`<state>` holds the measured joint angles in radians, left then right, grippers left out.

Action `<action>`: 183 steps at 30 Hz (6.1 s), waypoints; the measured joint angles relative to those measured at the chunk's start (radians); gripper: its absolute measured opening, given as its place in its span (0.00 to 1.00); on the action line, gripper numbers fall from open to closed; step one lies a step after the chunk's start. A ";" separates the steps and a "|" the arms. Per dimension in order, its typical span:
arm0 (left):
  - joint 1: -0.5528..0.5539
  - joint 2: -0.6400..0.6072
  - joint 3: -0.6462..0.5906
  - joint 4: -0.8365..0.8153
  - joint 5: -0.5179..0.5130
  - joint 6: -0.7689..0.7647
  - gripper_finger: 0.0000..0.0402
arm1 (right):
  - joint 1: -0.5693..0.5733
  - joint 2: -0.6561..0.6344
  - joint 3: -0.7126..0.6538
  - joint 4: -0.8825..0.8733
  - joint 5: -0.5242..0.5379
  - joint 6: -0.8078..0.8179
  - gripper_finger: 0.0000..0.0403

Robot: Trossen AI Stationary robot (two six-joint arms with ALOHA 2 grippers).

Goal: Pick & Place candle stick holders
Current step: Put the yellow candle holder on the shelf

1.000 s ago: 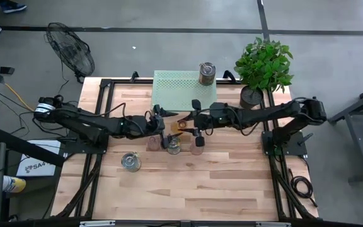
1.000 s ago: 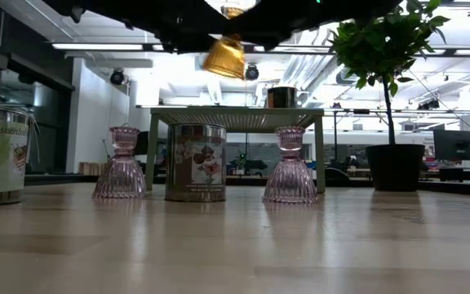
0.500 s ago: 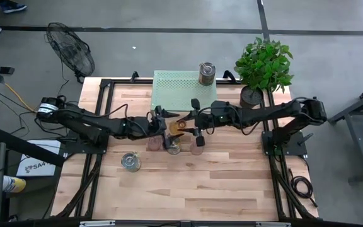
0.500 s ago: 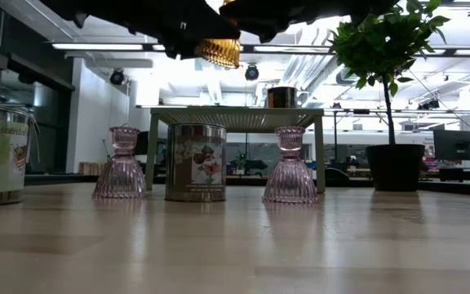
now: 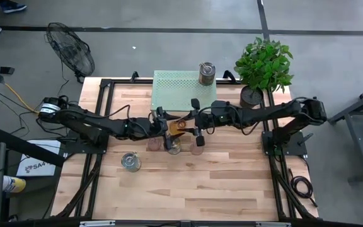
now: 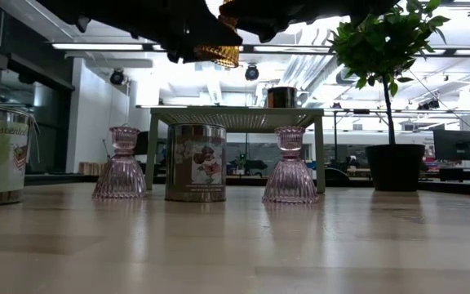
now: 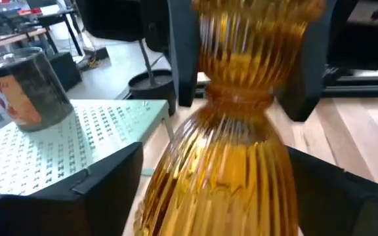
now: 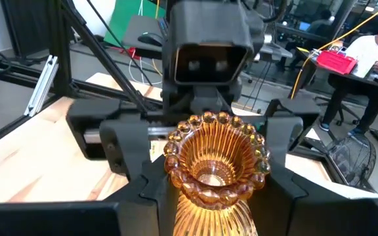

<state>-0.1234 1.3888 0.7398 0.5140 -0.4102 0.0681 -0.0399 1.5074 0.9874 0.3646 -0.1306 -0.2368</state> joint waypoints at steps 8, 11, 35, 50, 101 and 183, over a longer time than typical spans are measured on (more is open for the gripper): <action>-0.001 -0.002 0.001 0.004 0.000 0.006 0.67 | 0.000 0.000 -0.001 -0.005 0.000 0.000 0.34; -0.001 -0.002 0.001 0.003 0.001 0.006 0.67 | 0.000 0.000 -0.001 -0.008 0.000 -0.002 0.34; -0.001 -0.002 0.001 0.002 0.000 0.002 0.66 | 0.000 0.000 -0.001 -0.009 0.000 -0.007 0.34; -0.001 -0.002 0.000 0.036 0.004 0.010 0.66 | 0.000 -0.003 -0.001 -0.007 -0.001 -0.007 0.34; 0.360 -0.002 0.002 0.089 -0.095 -0.076 0.66 | 0.003 -0.240 -0.115 -0.404 0.385 0.159 0.53; 0.804 0.277 -0.115 0.562 0.365 -0.128 0.67 | 0.003 -0.240 -0.119 -0.360 0.363 0.113 0.51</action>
<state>0.6804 1.6657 0.6250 1.0756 -0.0448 -0.0595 -0.0372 1.2678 0.8684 0.0044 0.2325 -0.1238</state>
